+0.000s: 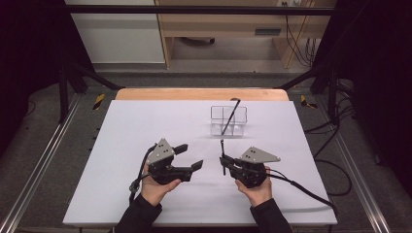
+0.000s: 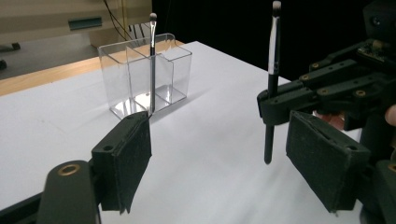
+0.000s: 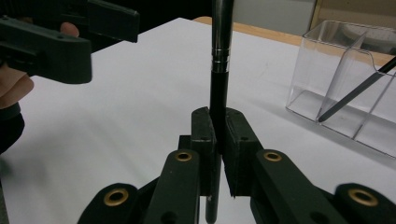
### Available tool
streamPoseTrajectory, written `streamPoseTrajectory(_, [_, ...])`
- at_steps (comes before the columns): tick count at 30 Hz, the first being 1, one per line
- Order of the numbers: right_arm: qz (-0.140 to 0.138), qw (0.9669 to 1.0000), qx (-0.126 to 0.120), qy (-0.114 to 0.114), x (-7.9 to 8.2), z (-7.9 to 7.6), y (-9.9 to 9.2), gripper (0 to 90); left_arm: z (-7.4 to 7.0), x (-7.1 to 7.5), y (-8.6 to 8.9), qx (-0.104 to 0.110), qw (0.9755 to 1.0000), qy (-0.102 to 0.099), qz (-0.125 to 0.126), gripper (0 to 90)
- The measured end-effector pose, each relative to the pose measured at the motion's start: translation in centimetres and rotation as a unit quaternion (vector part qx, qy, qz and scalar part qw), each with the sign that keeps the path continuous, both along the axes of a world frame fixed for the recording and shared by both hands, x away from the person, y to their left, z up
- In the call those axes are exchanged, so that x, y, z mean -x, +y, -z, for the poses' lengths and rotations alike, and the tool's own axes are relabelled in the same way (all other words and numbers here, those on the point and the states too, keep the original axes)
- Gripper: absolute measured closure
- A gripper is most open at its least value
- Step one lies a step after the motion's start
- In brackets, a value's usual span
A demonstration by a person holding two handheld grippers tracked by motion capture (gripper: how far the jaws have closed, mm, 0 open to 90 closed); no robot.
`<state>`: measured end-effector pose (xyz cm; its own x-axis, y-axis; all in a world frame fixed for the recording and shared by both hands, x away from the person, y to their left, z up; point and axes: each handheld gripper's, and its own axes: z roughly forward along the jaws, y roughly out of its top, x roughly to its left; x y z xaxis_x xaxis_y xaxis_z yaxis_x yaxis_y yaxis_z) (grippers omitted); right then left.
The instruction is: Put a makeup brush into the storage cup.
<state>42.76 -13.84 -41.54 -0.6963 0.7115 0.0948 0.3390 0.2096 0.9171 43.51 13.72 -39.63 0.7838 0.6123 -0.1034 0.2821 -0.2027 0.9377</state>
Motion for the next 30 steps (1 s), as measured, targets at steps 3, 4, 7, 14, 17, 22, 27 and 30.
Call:
streamPoseTrajectory(3, [0.003, 1.0000, -0.001, 0.001, 0.0, 0.0, -0.1, 83.9, 0.2, 0.2, 0.5, -0.012, 0.9999, 0.000, -0.001, 19.3])
streamPoseTrajectory(4, [0.004, 1.0000, -0.001, 0.001, 0.0, 0.0, -0.2, 83.9, 0.3, 0.2, 0.6, -0.015, 0.9999, 0.001, -0.002, 18.4])
streamPoseTrajectory(7, [0.007, 1.0000, -0.003, 0.000, -0.1, -0.1, -0.3, 83.9, 0.6, 0.3, 1.3, -0.018, 0.9998, 0.003, -0.009, 16.6])
streamPoseTrajectory(14, [0.014, 0.9998, -0.012, -0.007, 0.0, -0.4, -1.0, 83.9, 0.8, 0.5, 2.6, -0.029, 0.9993, 0.005, -0.023, 11.9])
streamPoseTrajectory(17, [0.017, 0.9997, -0.017, -0.007, -0.1, -0.5, -1.3, 83.9, 1.0, 0.6, 3.5, -0.030, 0.9990, 0.012, -0.031, 10.8])
streamPoseTrajectory(22, [0.021, 0.9995, -0.021, -0.009, -0.1, -0.7, -1.5, 83.9, 1.3, 0.5, 4.5, -0.038, 0.9981, 0.014, -0.045, 10.0])
streamPoseTrajectory(27, [0.026, 0.9991, -0.030, -0.014, -0.3, -1.0, -1.7, 83.9, 1.5, 0.5, 5.4, -0.043, 0.9974, 0.013, -0.056, 9.9])
streamPoseTrajectory(30, [0.032, 0.9988, -0.034, -0.014, -0.5, -1.2, -1.8, 83.9, 1.5, 0.5, 6.0, -0.039, 0.9972, 0.012, -0.063, 9.9])
